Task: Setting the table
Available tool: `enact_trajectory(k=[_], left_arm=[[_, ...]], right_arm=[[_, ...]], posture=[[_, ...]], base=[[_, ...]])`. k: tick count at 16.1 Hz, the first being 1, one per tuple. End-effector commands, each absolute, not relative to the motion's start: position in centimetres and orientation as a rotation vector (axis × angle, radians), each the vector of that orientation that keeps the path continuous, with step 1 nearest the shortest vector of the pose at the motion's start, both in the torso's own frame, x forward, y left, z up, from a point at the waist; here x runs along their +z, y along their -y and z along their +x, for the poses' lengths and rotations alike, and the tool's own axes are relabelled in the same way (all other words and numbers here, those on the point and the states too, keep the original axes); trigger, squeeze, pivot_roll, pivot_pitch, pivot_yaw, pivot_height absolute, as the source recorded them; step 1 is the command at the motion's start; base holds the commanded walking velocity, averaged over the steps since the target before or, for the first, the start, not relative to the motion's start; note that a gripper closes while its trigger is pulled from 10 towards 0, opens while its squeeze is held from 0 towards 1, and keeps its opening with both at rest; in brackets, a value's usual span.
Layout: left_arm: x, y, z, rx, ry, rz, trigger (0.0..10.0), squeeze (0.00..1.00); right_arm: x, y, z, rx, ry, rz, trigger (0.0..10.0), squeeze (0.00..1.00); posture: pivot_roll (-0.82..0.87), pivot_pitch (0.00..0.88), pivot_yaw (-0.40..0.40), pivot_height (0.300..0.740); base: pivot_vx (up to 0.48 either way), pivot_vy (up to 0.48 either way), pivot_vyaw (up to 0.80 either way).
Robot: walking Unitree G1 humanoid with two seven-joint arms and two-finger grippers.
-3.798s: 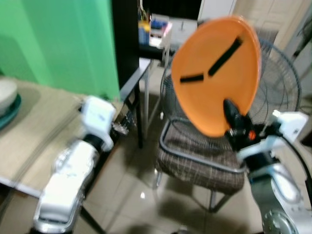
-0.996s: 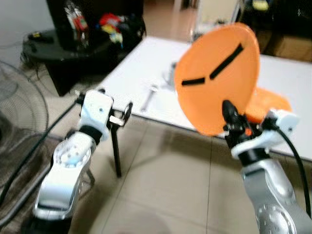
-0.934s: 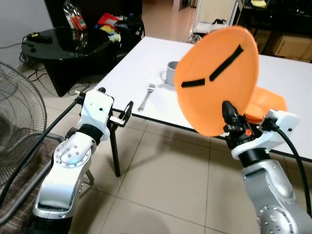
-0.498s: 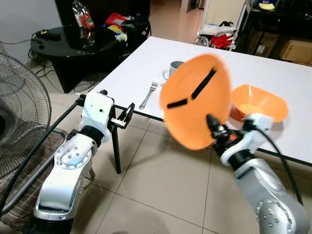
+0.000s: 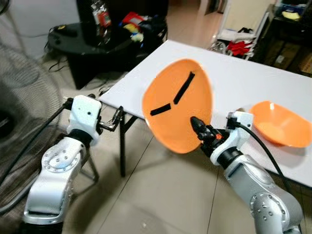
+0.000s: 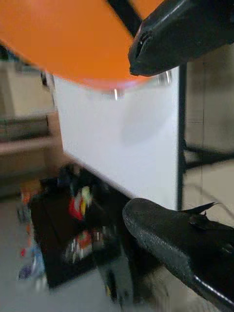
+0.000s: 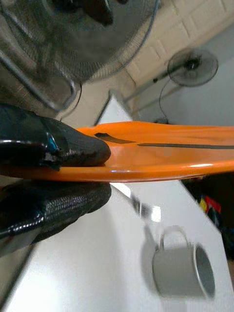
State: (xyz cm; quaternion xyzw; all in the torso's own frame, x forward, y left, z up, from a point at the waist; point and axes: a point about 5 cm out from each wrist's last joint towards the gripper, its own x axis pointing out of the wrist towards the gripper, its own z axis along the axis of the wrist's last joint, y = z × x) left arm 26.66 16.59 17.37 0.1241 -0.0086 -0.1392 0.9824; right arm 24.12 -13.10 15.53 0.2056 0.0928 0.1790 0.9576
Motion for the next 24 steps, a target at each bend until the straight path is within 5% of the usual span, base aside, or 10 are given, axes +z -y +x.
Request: enact_trajectory(k=[1, 10, 15, 20, 24], left_arm=[[17.7, -16.7, 26.6, -0.289, 0.027, 0.257, 10.0, 0.00], [17.7, -16.7, 26.5, -0.394, 0.009, 0.289, 10.0, 0.00], [17.4, -15.5, 25.1, -0.719, -0.062, 0.245, 10.0, 0.00], [17.4, -15.4, 24.6, -0.889, -0.123, 0.249, 10.0, 0.00], [17.3, -15.3, 24.3, -0.936, -0.142, 0.255, 10.0, 0.00]], right_arm=[[16.4, 13.3, 24.1, 0.371, -0.147, 0.414, 10.0, 0.00], [15.5, 13.8, 23.6, 0.370, -0.241, 0.526, 10.0, 0.00], [13.5, 14.5, 25.9, 0.242, -0.389, 0.869, 10.0, 0.00], [12.4, 15.2, 28.6, 0.102, -0.460, 1.222, 10.0, 0.00], [11.3, 15.9, 30.2, -0.002, -0.532, 1.336, 10.0, 0.00]], posture=[[0.10, 0.000, -0.045, 0.740], [0.11, 0.000, -0.034, 0.740], [0.11, 0.000, -0.026, 0.740], [0.11, 0.000, -0.023, 0.740], [0.11, 0.000, -0.024, 0.740]], base=[[0.322, 0.000, 0.00], [0.140, 0.000, -0.18], [0.000, 0.000, 0.00], [0.000, 0.000, 0.00], [0.000, 0.000, 0.00]])
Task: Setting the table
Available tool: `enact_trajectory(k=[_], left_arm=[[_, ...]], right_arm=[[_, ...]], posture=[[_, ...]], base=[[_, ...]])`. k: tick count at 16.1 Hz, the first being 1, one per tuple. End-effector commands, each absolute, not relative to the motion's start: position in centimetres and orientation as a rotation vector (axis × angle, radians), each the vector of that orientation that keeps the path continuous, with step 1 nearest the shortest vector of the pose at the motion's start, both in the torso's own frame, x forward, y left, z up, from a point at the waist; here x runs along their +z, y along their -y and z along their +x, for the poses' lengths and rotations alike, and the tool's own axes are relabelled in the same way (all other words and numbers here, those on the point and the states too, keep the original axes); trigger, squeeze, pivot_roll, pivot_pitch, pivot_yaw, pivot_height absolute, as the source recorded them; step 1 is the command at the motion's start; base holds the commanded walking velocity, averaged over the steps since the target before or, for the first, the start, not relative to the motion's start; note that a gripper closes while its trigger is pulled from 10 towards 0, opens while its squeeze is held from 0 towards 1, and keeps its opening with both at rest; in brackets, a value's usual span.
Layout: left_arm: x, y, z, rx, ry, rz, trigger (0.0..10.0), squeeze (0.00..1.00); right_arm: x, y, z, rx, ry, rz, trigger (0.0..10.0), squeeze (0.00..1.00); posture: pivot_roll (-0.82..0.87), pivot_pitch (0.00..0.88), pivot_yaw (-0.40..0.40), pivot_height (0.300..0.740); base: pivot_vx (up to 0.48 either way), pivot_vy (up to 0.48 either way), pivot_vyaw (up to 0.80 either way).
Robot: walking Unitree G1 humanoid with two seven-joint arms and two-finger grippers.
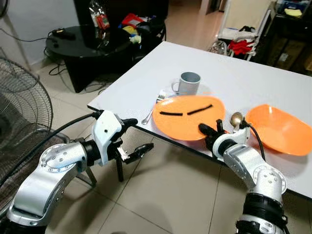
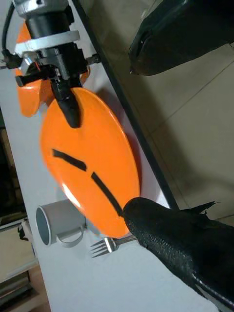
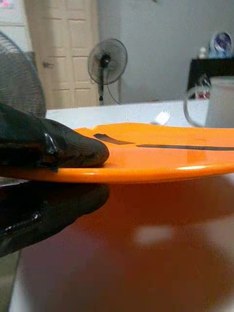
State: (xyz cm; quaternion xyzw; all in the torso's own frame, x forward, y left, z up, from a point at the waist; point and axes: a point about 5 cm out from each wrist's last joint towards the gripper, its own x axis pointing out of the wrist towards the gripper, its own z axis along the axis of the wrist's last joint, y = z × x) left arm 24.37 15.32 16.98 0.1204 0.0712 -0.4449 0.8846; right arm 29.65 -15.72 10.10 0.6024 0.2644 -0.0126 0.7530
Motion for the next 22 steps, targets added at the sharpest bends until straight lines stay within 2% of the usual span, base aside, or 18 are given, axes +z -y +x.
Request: enact_trajectory(k=[1, 8, 9, 10, 11, 17, 22], left_arm=[[17.4, -15.3, 24.3, -0.937, -0.143, 0.256, 10.0, 0.00], [17.4, -15.1, 24.2, -0.953, -0.146, 0.255, 10.0, 0.00], [17.4, -15.0, 24.3, -0.956, -0.146, 0.254, 10.0, 0.00], [17.4, -15.0, 24.3, -0.957, -0.147, 0.254, 10.0, 0.00], [17.4, -15.0, 24.3, -0.958, -0.147, 0.253, 10.0, 0.00], [17.4, -15.0, 24.7, -0.925, -0.150, 0.237, 10.0, 0.00], [17.2, -15.1, 25.1, -0.905, -0.159, 0.241, 10.0, 0.00]], right_arm=[[11.1, 16.0, 30.4, -0.017, -0.550, 1.344, 10.0, 0.00], [9.4, 17.1, 31.6, -0.114, -0.551, 1.328, 10.0, 0.00], [9.1, 17.1, 31.7, -0.112, -0.556, 1.320, 10.0, 0.11], [9.0, 17.1, 31.7, -0.111, -0.557, 1.315, 10.0, 0.11], [8.8, 16.9, 31.8, -0.093, -0.566, 1.318, 10.0, 1.00], [9.1, 17.0, 32.2, -0.056, -0.594, 1.214, 10.0, 1.00], [10.0, 17.1, 29.0, -0.008, -0.678, 0.993, 10.0, 1.00]], posture=[[0.12, 0.000, -0.025, 0.740], [0.11, 0.000, -0.021, 0.740], [0.11, 0.000, -0.017, 0.740], [0.11, 0.000, -0.017, 0.740], [0.11, 0.000, -0.017, 0.740], [0.11, 0.000, -0.024, 0.740], [0.11, 0.000, -0.021, 0.740]], base=[[0.000, 0.000, 0.00], [0.000, 0.000, 0.00], [0.000, 0.000, 0.00], [0.000, 0.000, 0.00], [0.000, 0.000, 0.00], [0.000, 0.000, 0.00], [0.000, 0.000, 0.00]])
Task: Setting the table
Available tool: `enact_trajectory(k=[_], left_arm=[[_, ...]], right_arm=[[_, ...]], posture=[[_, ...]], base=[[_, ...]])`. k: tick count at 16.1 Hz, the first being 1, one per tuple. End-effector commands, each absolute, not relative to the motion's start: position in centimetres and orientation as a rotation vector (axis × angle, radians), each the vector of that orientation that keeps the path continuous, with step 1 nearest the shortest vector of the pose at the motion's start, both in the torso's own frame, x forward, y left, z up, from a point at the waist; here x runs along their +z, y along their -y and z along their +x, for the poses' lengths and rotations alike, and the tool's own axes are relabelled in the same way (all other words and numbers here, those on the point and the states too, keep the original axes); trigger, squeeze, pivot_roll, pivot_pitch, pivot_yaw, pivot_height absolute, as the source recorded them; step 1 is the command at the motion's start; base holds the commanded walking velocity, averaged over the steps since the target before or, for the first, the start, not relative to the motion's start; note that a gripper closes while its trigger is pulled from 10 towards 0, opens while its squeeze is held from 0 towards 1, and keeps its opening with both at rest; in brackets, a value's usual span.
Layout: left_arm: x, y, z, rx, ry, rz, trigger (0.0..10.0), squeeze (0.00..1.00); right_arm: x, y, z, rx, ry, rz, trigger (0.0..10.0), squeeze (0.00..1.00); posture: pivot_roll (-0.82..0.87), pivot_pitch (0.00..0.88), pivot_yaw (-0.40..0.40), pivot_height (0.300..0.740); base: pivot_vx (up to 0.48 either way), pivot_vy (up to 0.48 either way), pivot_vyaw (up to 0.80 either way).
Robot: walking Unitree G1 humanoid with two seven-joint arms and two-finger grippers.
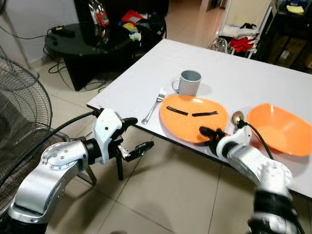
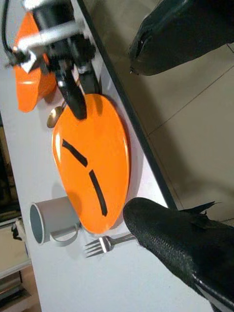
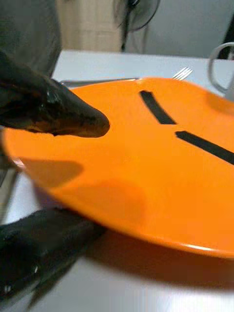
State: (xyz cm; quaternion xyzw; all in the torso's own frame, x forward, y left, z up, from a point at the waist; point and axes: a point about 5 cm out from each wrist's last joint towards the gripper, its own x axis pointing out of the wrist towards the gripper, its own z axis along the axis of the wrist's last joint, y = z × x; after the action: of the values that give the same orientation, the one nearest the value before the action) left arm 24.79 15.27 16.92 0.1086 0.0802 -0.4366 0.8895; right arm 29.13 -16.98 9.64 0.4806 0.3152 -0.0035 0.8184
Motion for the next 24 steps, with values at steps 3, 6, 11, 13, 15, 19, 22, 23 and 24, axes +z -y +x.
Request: enact_trajectory(k=[3, 6, 11, 13, 15, 19, 22, 23, 24], left_arm=[[17.2, -15.1, 25.3, -0.902, -0.156, 0.244, 10.0, 0.00], [17.3, -15.2, 25.4, -0.883, -0.136, 0.254, 10.0, 0.00], [17.7, -16.1, 26.7, -0.522, -0.035, 0.270, 10.0, 0.00], [17.7, -16.3, 26.9, -0.436, -0.021, 0.230, 10.0, 0.00], [17.4, -16.2, 27.1, -0.368, -0.010, 0.198, 10.0, 0.00], [17.4, -16.1, 27.0, -0.345, -0.011, 0.197, 10.0, 0.00], [17.4, -16.4, 26.9, -0.336, -0.012, 0.200, 10.0, 0.00], [17.4, -16.5, 26.8, -0.336, -0.014, 0.201, 10.0, 0.00], [17.4, -16.5, 26.8, -0.339, -0.016, 0.203, 10.0, 0.00]], right_arm=[[11.0, 17.0, 27.0, 0.006, -0.678, 0.913, 10.0, 1.00], [12.7, 17.4, 24.8, 0.013, -0.628, 0.810, 10.0, 1.00], [17.4, 17.6, 23.7, 0.008, -0.278, 0.233, 10.0, 1.00], [17.7, 17.4, 23.9, -0.035, -0.226, 0.195, 10.0, 1.00], [17.4, 17.0, 24.7, -0.015, -0.150, 0.007, 10.0, 0.00], [17.0, 16.1, 25.6, 0.022, -0.091, 0.038, 10.0, 0.00], [16.5, 15.6, 26.1, 0.074, -0.074, 0.055, 10.0, 0.00], [16.3, 15.5, 26.2, 0.085, -0.069, 0.043, 10.0, 0.00], [16.2, 15.4, 26.3, 0.104, -0.072, 0.026, 10.0, 0.00]], posture=[[0.10, 0.000, -0.013, 0.740], [0.10, 0.000, -0.012, 0.740], [0.08, 0.000, -0.008, 0.740], [0.08, 0.000, -0.009, 0.740], [0.09, 0.000, -0.021, 0.740], [0.10, 0.000, -0.037, 0.740], [0.11, 0.000, -0.041, 0.740], [0.11, 0.000, -0.041, 0.740], [0.11, 0.000, -0.041, 0.740]], base=[[0.000, 0.000, 0.00], [0.000, 0.000, 0.00], [0.000, 0.000, 0.00], [0.000, 0.000, 0.00], [0.000, 0.000, 0.00], [0.133, 0.000, -0.60], [0.282, 0.000, 0.00], [0.281, 0.000, 0.00], [0.285, 0.000, 0.00]])
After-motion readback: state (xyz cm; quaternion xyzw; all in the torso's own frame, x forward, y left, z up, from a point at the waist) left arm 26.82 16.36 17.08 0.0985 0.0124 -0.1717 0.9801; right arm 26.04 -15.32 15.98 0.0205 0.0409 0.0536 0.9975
